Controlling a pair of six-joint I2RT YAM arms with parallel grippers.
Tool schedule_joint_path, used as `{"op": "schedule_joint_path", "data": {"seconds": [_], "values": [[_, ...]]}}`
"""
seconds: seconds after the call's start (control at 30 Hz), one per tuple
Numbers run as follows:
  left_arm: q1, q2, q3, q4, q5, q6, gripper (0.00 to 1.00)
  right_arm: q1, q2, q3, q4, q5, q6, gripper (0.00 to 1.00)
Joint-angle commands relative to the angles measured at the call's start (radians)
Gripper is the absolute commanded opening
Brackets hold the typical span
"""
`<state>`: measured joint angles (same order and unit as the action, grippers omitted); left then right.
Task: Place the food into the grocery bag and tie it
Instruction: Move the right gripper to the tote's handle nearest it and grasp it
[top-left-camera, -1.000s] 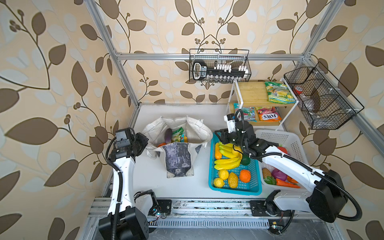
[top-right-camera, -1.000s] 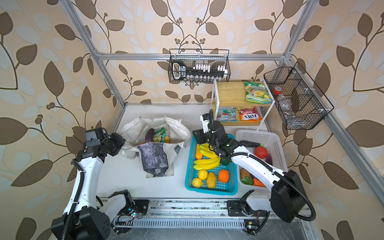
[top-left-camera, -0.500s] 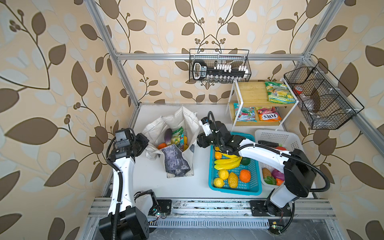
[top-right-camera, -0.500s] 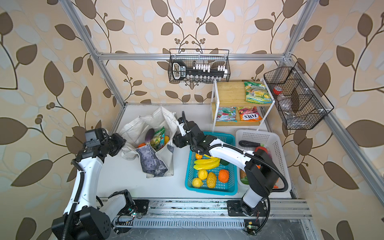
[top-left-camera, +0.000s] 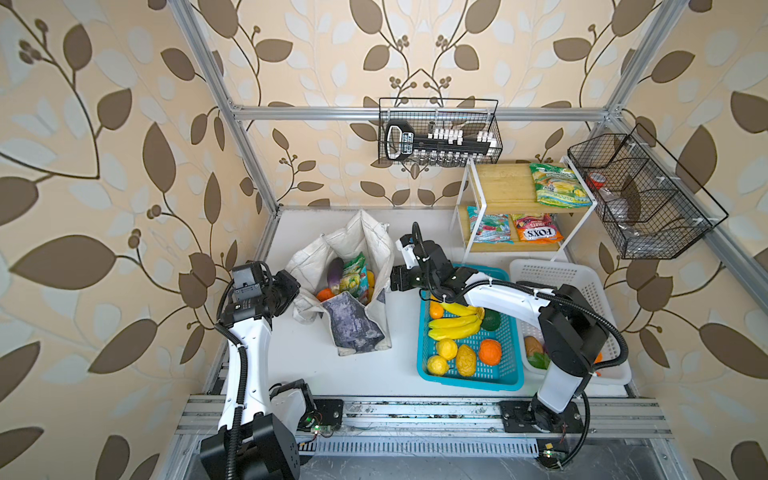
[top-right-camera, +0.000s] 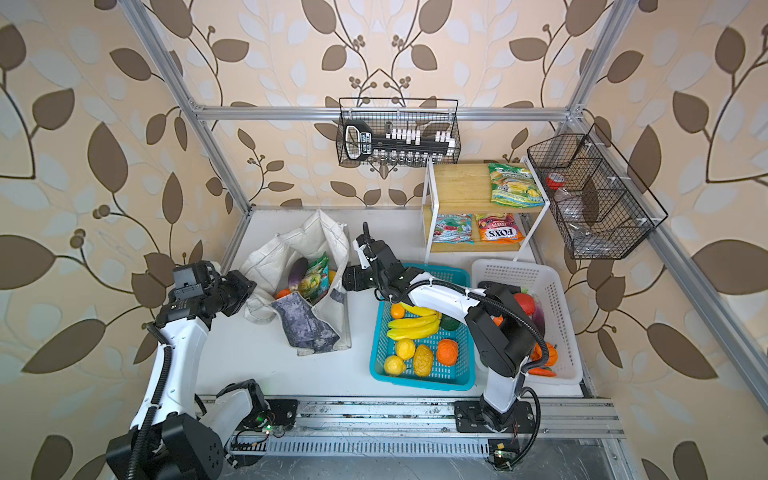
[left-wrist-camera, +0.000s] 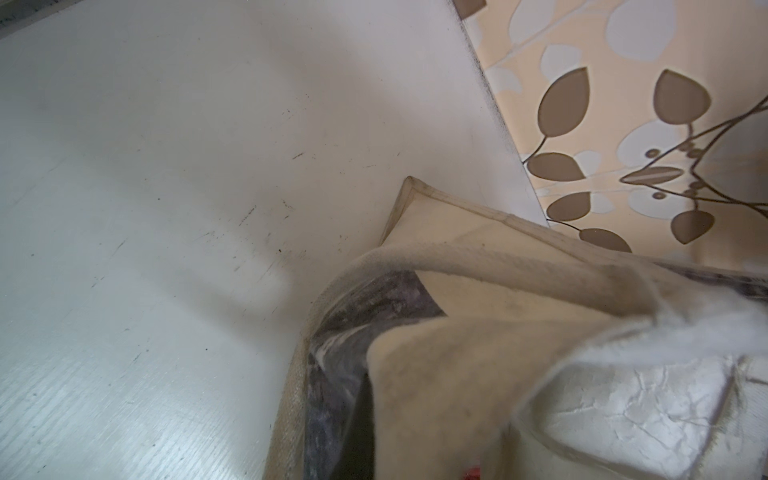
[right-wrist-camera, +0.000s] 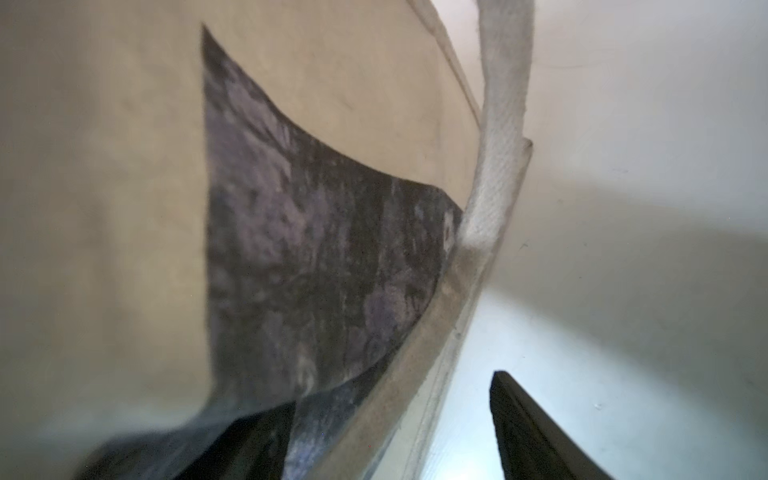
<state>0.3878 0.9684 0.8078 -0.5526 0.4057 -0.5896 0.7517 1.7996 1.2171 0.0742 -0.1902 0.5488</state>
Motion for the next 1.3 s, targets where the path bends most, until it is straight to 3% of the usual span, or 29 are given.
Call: {"op": "schedule_joint_path", "data": {"seconds": [0.0, 0.1, 0.17, 0.47, 0.7, 0.9, 1.27], "values": [[0.002, -0.021, -0.006, 0.013, 0.045, -0.014, 0.00, -0.008, 0.048, -0.028, 0.151, -0.136, 0.094, 0.65], [0.002, -0.020, -0.002, 0.010, 0.044, -0.008, 0.00, -0.018, 0.085, -0.027, 0.202, -0.202, 0.144, 0.62], [0.002, -0.014, -0.001, 0.011, 0.048, -0.009, 0.00, -0.018, 0.099, -0.031, 0.194, -0.177, 0.156, 0.66], [0.002, -0.014, 0.010, 0.025, 0.064, 0.001, 0.00, 0.009, 0.145, -0.050, 0.268, -0.162, 0.215, 0.60], [0.003, 0.014, -0.005, 0.040, 0.106, -0.013, 0.00, 0.028, 0.150, -0.075, 0.326, -0.136, 0.239, 0.37], [0.003, 0.016, -0.012, 0.054, 0.119, -0.022, 0.00, -0.018, 0.056, -0.162, 0.355, -0.123, 0.239, 0.00], [-0.007, 0.028, -0.062, 0.163, 0.179, -0.104, 0.00, -0.097, -0.242, -0.192, 0.057, 0.016, -0.003, 0.00]]}}
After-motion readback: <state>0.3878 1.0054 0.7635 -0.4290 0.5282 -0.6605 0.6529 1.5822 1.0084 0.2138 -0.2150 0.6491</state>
